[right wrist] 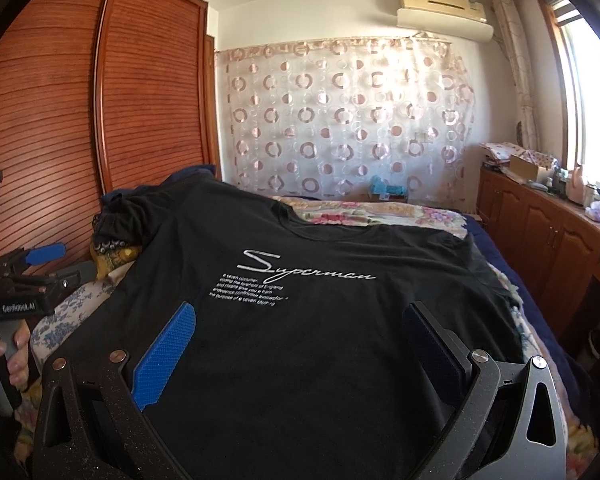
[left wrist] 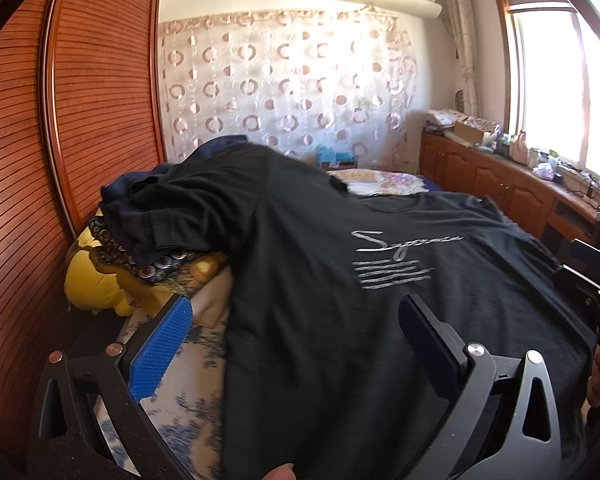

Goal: Fold small clothes

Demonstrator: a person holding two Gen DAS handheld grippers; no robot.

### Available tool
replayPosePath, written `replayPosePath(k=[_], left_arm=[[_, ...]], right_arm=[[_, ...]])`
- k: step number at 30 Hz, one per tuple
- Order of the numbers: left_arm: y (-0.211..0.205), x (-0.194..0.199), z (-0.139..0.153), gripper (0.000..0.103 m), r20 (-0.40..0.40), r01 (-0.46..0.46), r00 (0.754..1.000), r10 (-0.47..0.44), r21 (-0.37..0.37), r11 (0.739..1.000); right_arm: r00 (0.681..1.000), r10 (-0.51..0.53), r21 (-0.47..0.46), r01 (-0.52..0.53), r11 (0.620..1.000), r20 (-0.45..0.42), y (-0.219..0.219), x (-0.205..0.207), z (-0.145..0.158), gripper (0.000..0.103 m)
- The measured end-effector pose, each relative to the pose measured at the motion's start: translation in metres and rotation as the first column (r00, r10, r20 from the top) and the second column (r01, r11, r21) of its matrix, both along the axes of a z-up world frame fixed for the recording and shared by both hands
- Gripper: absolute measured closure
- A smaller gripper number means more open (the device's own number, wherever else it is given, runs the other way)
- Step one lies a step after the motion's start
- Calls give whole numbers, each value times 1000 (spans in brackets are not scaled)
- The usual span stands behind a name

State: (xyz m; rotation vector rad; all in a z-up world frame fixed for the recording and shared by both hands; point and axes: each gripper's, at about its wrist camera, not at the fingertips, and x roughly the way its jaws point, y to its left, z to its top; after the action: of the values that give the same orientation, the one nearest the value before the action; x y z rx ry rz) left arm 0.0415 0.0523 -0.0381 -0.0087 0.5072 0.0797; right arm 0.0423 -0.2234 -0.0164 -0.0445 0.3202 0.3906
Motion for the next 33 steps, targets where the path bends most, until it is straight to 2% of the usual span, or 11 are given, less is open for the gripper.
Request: replayPosePath(k=[6,14,17,22,24,33], left_arm=[[23,11,-1,0,-11,-22,1000,22,22,1000],[61,28,0,2,-32,-16,999,16,-25,1000],[72,38,-1,11,-56,-10,998,7,-45,999],[92,56,-1,41,-80,-8,997,1,-86,996],[97,63,-1,49,-91,-16,996,7,-101,995],[108,93,-7,58,-130,-62,990,56,-44,997]], right_arm=[[996,69,-6,-69,998,-64,-4,26,3,0],[983,134,-15,-137,991,-126,-2,56,5,0],[978,147,-15,-151,988,-148,-3,59,2,0],[980,136,-71,-148,986,-147,10,66,1,0],[979,138,-84,-152,985,-150,11,67,2,0],[975,143,-103,-162,981,-168,22,73,-2,0]])
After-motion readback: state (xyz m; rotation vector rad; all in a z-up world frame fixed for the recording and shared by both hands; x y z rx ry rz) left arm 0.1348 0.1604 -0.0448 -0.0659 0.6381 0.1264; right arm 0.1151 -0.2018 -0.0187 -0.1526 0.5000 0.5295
